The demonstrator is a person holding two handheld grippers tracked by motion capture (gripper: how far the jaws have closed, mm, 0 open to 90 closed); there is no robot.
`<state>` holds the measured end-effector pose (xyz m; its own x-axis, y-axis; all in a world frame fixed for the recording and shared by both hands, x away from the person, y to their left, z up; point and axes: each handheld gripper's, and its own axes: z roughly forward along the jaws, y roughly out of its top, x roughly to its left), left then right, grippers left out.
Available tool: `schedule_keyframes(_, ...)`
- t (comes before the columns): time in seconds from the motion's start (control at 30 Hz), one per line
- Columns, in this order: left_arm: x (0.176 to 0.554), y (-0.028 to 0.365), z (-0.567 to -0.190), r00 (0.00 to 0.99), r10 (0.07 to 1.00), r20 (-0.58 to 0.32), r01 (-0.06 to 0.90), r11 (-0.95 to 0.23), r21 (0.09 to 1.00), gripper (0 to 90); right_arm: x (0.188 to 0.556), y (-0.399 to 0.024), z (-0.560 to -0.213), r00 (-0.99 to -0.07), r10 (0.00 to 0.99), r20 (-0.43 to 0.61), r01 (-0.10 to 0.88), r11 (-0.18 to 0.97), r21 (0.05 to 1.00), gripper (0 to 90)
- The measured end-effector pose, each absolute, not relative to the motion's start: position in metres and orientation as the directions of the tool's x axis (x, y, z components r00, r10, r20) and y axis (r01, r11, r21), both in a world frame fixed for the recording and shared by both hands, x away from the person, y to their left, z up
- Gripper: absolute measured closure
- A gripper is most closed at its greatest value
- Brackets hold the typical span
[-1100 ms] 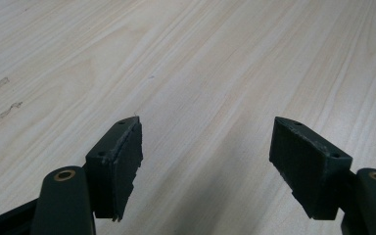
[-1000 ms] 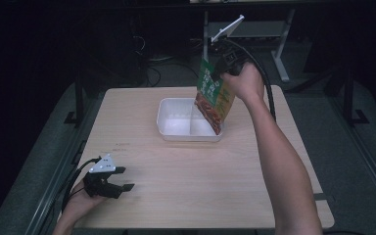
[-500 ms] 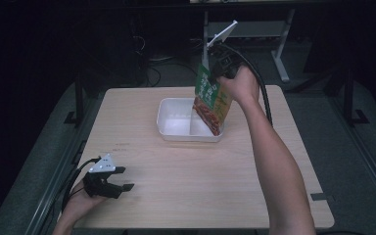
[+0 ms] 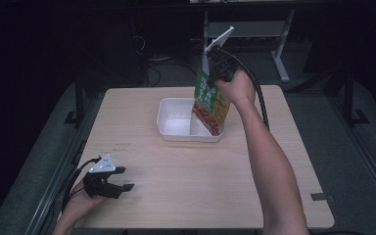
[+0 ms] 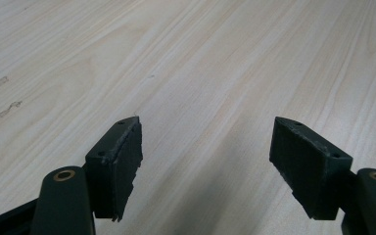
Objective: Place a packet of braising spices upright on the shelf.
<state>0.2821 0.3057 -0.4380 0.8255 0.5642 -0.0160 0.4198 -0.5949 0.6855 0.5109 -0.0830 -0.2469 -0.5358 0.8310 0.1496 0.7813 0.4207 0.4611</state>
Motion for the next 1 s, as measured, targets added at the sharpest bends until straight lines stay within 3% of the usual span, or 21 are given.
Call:
schedule_keyframes(0.2,0.282,0.306,-0.438,0.826,0.563,-0.014,0.419,-0.598,0.683,27.3,0.513,-0.083,-0.252,-0.533,0.830,0.165,0.781,0.408,0.473,89.6)
schedule_keyframes(0.6,0.282,0.305,-0.438,0.825,0.565,-0.015,0.421,-0.597,0.683,27.3,0.509,-0.090,-0.263,-0.533,0.819,0.211,0.782,0.382,0.492,77.3)
schedule_keyframes(1.0,0.282,0.305,-0.438,0.826,0.564,-0.010,0.417,-0.599,0.683,27.3,0.485,-0.113,-0.266,-0.551,0.802,0.231,0.751,0.356,0.557,75.6)
